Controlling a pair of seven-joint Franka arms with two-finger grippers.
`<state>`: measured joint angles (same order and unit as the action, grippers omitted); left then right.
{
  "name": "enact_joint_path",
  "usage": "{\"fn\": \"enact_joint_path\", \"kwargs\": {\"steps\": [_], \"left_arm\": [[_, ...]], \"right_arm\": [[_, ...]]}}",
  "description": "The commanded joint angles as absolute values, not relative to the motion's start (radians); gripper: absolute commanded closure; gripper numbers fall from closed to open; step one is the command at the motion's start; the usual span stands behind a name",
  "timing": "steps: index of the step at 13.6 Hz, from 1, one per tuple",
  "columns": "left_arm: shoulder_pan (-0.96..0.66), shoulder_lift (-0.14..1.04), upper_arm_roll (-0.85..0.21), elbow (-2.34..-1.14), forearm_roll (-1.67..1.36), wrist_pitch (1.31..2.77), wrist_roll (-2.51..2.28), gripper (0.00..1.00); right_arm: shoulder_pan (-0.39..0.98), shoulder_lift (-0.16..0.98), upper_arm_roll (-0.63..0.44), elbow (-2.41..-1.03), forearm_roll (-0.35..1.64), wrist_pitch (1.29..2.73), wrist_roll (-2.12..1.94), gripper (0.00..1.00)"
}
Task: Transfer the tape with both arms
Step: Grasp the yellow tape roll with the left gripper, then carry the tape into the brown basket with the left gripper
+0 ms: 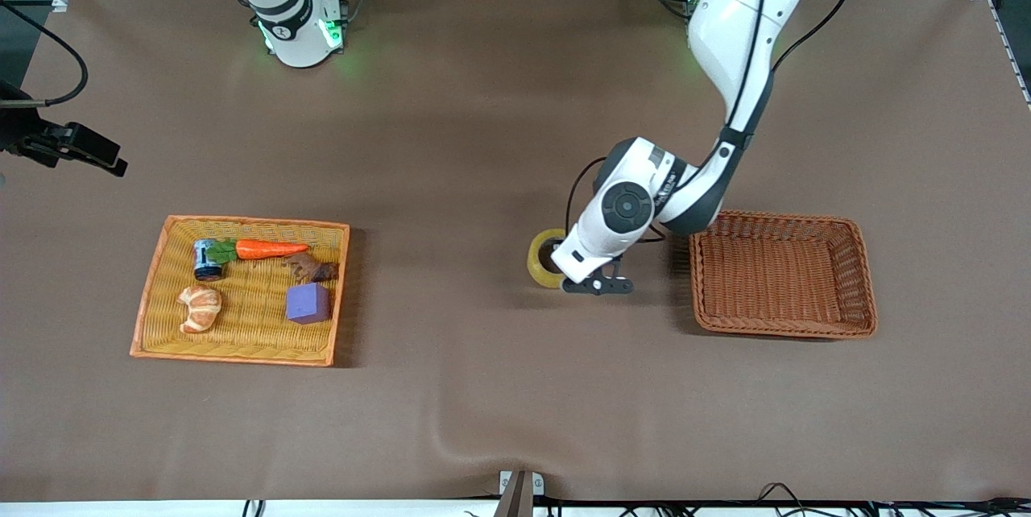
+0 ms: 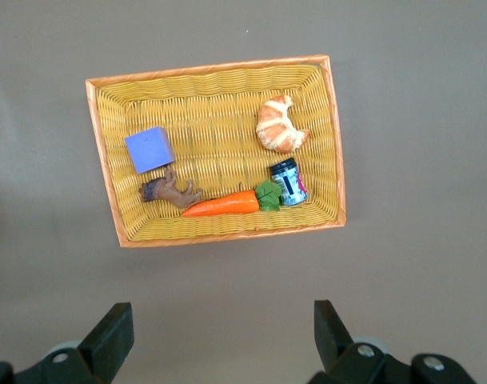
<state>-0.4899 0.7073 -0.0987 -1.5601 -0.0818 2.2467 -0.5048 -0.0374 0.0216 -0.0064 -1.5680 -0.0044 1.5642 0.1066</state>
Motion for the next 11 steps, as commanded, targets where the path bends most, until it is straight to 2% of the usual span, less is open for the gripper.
{"fn": "enact_joint_path", "kwargs": {"steps": [1,4,6,11], "left_arm": [[-0.395,0.560,-0.101,-1.575,-0.089,2.102,-0.427,1.00],[-0.251,0.467,-0.106,-1.577,-0.090,1.982,-0.277,1.00],[-0.137,0.445,-0.117,-1.592,-0.095,1.936,-0.124,1.00],[0.041,0.492,-0.114,-1.634,-0.091,1.933,0.141,1.00]], "right_arm": [[-0.052,0.029,0.011,-1.551,-0.022,1.548,0.118,0.00],[-0.045,0.029,0.012,-1.551,-0.015,1.548,0.121,0.00],[-0.041,0.029,0.014,-1.554,-0.015,1.549,0.121,0.00],[-0.041,0.031,0.015,-1.555,-0.009,1.551,0.107,0.00]]}}
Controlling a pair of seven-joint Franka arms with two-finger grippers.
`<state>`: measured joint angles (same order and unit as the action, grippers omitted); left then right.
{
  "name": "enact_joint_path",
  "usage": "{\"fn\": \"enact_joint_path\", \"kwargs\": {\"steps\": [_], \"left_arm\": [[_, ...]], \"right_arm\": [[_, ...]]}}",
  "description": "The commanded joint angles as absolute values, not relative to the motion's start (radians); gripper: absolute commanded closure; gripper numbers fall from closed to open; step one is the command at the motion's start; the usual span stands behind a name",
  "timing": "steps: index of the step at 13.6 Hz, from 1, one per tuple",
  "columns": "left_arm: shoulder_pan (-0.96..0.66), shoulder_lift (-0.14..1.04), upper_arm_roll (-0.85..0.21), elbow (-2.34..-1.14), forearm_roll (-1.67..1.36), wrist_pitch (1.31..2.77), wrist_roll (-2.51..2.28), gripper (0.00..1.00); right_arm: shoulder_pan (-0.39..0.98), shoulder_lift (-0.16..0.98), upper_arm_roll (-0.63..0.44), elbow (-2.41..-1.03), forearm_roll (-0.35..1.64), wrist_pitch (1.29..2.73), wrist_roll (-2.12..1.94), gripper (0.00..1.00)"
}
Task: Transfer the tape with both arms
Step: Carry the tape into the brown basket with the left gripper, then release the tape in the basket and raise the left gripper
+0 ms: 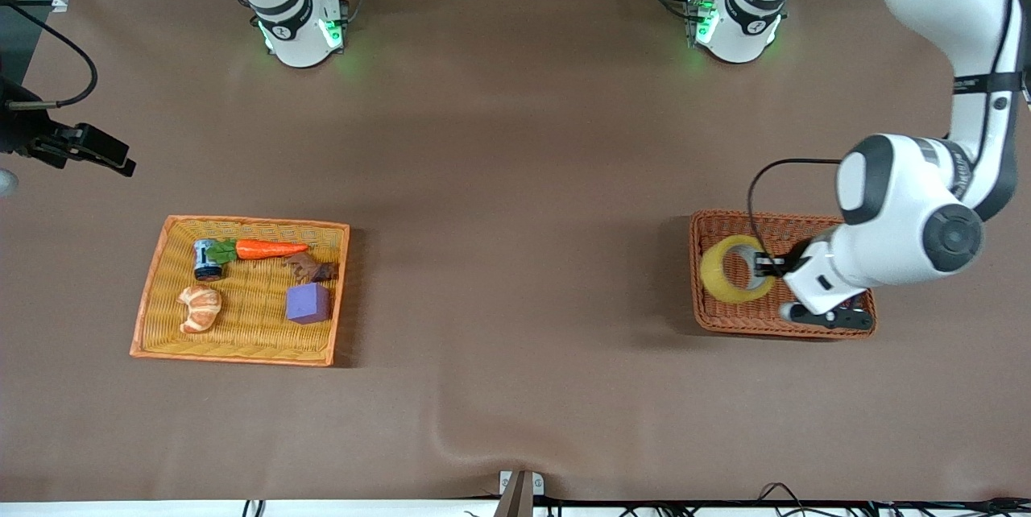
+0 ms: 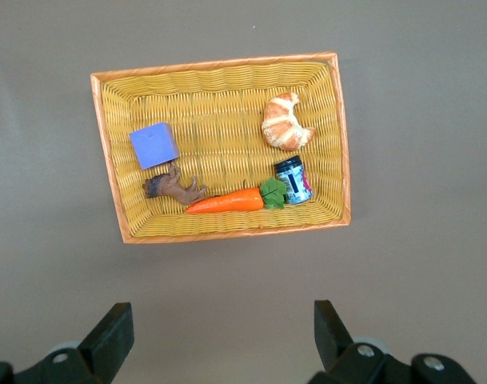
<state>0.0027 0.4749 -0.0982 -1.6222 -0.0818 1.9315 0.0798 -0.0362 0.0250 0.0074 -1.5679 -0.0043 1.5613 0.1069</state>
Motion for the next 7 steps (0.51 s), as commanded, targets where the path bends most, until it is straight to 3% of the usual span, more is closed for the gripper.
{"fn": "enact_joint_path", "kwargs": {"steps": [1,6,7], "left_arm": [[0.057,0.515,-0.112,-1.634,-0.087,1.936,0.155,1.00],[0.100,0.600,-0.110,-1.629,0.047,2.023,0.186,1.00],[0.107,0.603,-0.110,-1.629,0.049,2.032,0.213,0.86]], "right_arm": [[-0.044,0.031,0.015,-1.557,0.001,1.549,0.106,0.00],[-0.044,0.032,0.015,-1.559,0.014,1.551,0.106,0.00],[-0.043,0.032,0.015,-1.557,0.014,1.552,0.106,0.00]]}}
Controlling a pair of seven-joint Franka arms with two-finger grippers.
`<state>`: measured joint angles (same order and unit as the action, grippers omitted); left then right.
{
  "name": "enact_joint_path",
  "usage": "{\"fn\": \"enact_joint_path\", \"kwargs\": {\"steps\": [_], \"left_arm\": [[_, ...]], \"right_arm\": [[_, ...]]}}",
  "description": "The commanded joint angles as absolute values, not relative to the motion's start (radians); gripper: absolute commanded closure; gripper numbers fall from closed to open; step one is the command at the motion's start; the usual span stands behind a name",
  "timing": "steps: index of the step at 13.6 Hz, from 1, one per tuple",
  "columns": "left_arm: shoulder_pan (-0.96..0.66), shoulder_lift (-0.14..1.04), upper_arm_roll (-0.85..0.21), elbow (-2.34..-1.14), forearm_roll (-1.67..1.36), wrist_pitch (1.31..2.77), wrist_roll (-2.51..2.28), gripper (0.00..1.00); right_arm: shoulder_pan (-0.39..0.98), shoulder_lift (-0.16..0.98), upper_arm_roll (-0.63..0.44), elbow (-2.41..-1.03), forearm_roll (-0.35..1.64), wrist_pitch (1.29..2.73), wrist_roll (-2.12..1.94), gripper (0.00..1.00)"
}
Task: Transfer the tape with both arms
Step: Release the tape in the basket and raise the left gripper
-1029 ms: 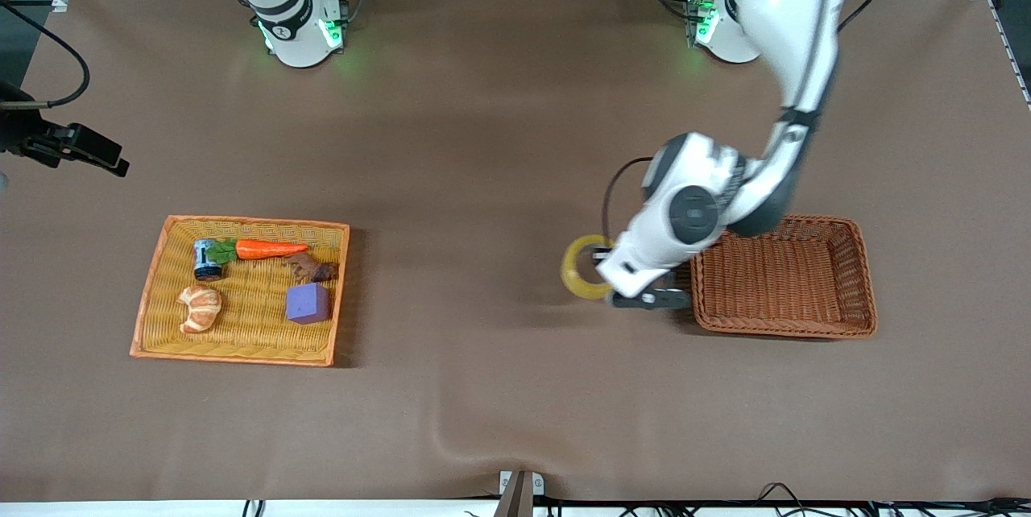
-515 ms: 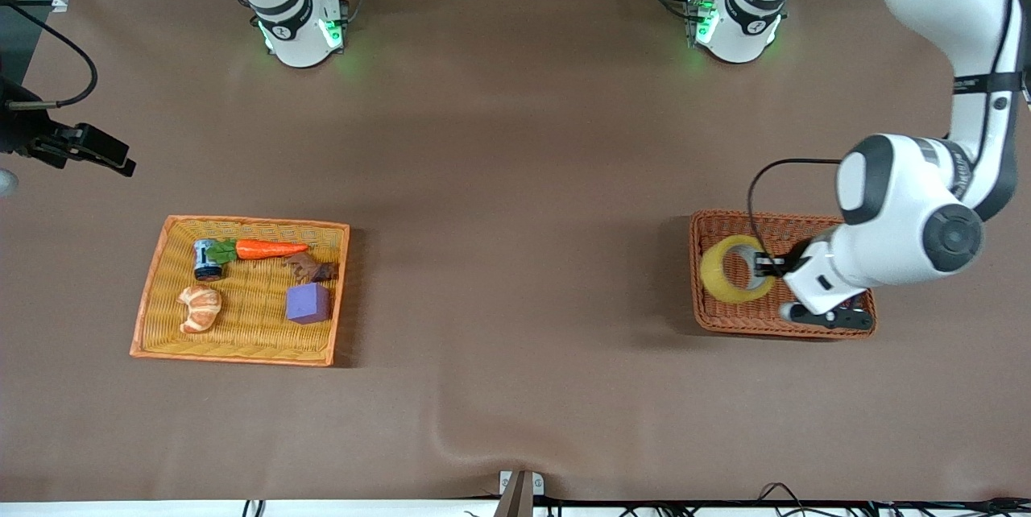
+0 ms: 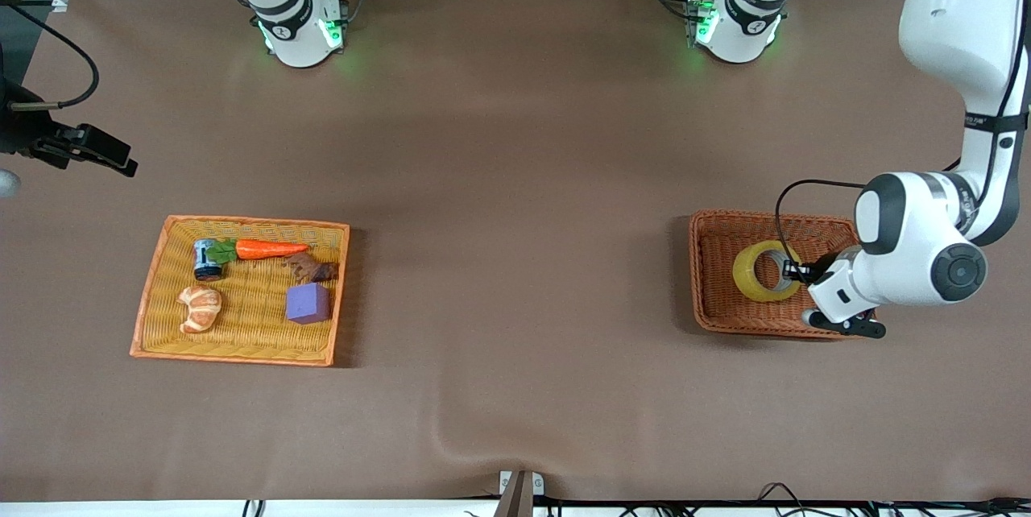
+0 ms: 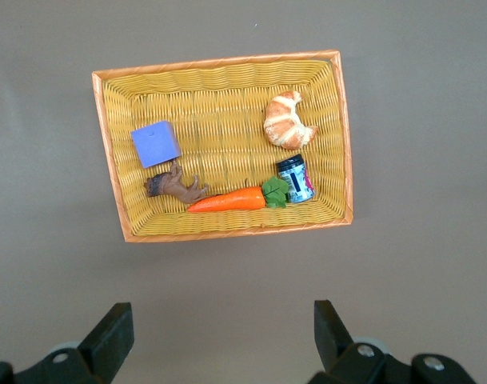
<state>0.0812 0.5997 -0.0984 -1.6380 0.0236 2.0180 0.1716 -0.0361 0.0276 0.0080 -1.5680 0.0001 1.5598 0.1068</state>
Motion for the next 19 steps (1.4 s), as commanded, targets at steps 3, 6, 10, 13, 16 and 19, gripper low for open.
{"fn": "enact_joint_path", "kwargs": {"steps": [3,6,10,13,16,19], "left_arm": [[0.115,0.585,-0.109,-1.614,0.083,2.036,0.305,0.00],[0.100,0.476,-0.115,-1.603,0.083,2.019,0.310,0.00],[0.100,0.361,-0.130,-1.439,0.141,1.839,0.310,0.00],[0.101,0.229,-0.182,-1.417,0.121,1.688,0.116,0.00],[0.107,0.129,-0.199,-1.434,0.082,1.574,-0.053,0.00],[0.112,0.078,-0.201,-1.459,0.063,1.551,-0.115,0.00]], "right_arm": [[-0.035,0.032,0.017,-1.560,0.014,1.552,0.106,0.00],[-0.024,0.032,0.017,-1.560,0.014,1.551,0.107,0.00],[-0.029,0.032,0.015,-1.559,0.014,1.554,0.098,0.00],[-0.034,0.034,0.011,-1.560,0.014,1.555,0.069,0.00],[-0.044,0.057,0.011,-1.548,0.015,1.565,0.069,0.00],[-0.025,0.060,0.014,-1.536,0.015,1.575,0.072,0.00]]}}
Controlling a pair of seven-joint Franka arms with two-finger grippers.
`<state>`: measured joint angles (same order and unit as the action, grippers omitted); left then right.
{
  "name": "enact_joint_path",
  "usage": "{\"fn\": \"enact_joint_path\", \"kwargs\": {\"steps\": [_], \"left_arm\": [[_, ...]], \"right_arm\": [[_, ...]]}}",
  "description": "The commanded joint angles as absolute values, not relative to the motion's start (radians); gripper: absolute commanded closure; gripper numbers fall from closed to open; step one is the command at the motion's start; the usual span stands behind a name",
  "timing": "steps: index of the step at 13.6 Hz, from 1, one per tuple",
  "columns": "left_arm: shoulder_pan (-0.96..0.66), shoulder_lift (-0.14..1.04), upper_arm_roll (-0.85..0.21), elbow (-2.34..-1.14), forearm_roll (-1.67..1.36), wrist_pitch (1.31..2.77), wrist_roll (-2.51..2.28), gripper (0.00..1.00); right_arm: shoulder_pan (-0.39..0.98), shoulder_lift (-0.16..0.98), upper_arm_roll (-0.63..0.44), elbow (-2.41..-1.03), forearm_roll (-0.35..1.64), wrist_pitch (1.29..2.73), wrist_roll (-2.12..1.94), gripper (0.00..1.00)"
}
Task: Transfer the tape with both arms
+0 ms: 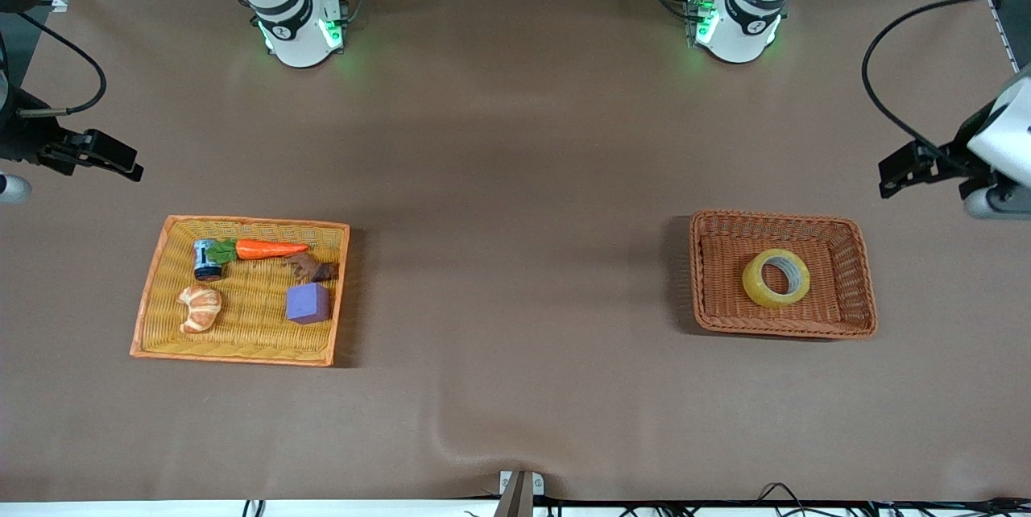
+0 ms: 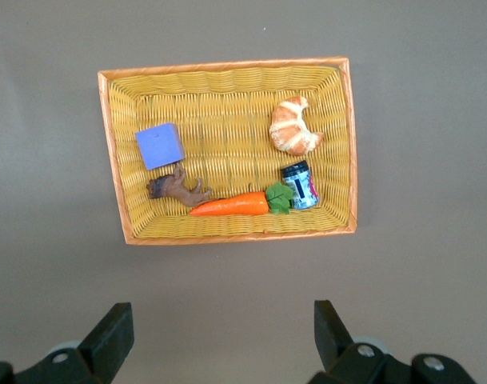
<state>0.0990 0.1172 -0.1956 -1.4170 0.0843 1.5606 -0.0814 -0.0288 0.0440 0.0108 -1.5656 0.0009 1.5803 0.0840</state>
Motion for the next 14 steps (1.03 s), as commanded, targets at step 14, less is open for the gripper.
{"fn": "enact_joint_path", "kwargs": {"steps": [14], "left_arm": [[0.049,-0.037,-0.155,-1.557,0.057,1.508,-0.166,0.00]], "right_arm": [[-0.037,0.061,0.014,-1.537,0.021,1.575,0.060,0.00]]}}
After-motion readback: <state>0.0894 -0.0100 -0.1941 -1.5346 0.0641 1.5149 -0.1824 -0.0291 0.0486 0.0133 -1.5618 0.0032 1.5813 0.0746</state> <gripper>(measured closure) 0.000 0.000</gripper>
